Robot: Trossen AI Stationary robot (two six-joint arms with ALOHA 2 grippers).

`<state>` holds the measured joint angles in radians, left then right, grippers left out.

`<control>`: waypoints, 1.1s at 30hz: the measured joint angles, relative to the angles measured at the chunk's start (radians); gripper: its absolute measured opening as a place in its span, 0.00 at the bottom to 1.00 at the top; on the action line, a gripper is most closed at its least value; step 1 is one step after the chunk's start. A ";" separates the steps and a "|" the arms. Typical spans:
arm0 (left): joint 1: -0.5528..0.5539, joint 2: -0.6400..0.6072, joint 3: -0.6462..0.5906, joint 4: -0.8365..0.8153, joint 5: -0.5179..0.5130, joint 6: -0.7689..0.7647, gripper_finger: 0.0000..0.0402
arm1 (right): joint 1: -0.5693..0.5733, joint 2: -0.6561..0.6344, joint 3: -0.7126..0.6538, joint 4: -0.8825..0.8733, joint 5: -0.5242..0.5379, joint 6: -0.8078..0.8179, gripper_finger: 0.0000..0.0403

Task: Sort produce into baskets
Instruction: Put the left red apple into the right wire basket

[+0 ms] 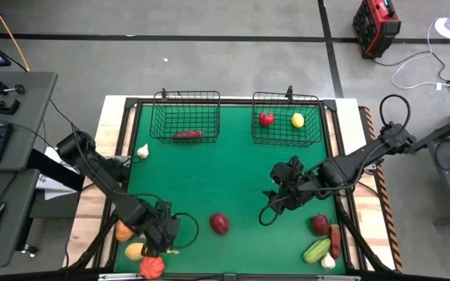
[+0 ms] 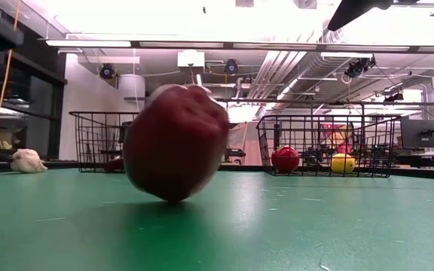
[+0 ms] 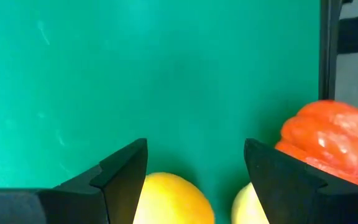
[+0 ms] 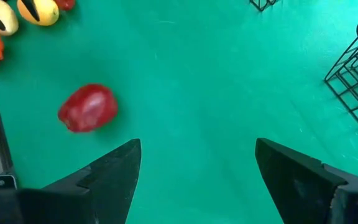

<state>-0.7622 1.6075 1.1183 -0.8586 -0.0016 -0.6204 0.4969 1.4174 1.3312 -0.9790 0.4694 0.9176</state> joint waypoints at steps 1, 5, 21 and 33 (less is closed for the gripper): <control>0.013 -0.010 0.000 0.003 -0.009 0.016 0.64 | 0.000 0.000 0.000 0.002 0.000 0.008 0.77; 0.088 -0.029 0.001 0.057 -0.035 0.082 0.64 | 0.000 0.002 0.000 0.001 -0.001 0.070 0.77; 0.281 -0.017 0.051 0.391 -0.004 0.421 0.64 | 0.063 0.002 0.000 -0.035 -0.060 0.187 0.77; 0.282 -0.016 0.152 0.390 -0.038 0.414 0.64 | 0.136 0.003 -0.175 0.177 -0.240 0.326 0.77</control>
<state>-0.4799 1.5913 1.2700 -0.4683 -0.0395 -0.2064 0.6330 1.4200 1.1564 -0.8021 0.2291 1.2439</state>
